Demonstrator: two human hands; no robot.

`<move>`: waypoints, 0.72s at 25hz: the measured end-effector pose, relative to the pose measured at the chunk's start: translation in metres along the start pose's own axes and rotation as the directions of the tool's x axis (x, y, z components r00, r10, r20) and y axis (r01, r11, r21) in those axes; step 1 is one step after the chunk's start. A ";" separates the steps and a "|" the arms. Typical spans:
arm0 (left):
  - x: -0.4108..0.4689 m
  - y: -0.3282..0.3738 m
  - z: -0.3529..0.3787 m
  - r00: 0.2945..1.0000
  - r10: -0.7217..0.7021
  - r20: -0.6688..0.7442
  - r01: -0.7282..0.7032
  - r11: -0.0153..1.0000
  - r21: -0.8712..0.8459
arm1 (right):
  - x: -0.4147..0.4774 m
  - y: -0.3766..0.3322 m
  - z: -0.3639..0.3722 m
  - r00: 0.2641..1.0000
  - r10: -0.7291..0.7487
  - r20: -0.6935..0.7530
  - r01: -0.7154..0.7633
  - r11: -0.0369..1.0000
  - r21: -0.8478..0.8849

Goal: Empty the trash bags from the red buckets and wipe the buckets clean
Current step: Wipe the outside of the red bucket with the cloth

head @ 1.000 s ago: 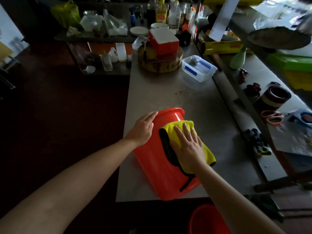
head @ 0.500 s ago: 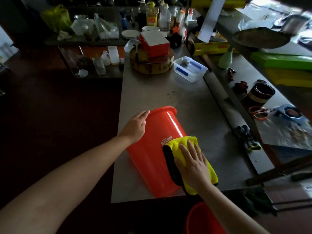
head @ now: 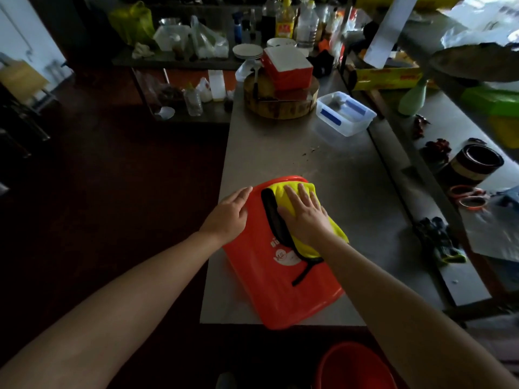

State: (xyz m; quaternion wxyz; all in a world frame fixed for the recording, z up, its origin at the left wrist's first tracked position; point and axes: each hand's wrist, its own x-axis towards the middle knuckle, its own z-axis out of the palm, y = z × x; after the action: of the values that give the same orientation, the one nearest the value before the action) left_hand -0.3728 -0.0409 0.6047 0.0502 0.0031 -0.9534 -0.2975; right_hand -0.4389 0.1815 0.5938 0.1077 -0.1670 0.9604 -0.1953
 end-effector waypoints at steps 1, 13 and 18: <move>-0.006 -0.003 0.000 1.000 0.005 -0.013 -0.004 0.999 0.039 | -0.005 -0.002 0.004 1.000 -0.010 -0.017 0.010 1.000 -0.005; -0.036 -0.020 -0.007 0.999 -0.029 0.029 0.024 0.987 0.162 | -0.138 0.031 0.046 0.988 -0.094 -0.119 0.076 0.986 -0.145; -0.037 -0.015 -0.019 0.991 -0.074 0.112 0.055 0.985 0.165 | -0.169 0.031 0.058 0.989 -0.055 -0.136 0.031 0.985 -0.172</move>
State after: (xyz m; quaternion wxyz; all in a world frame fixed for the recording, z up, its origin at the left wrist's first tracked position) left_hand -0.3345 -0.0624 0.6083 -0.0163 0.0204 -0.9751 -0.2204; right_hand -0.2764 0.2500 0.5527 0.0211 -0.1820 0.9749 -0.1266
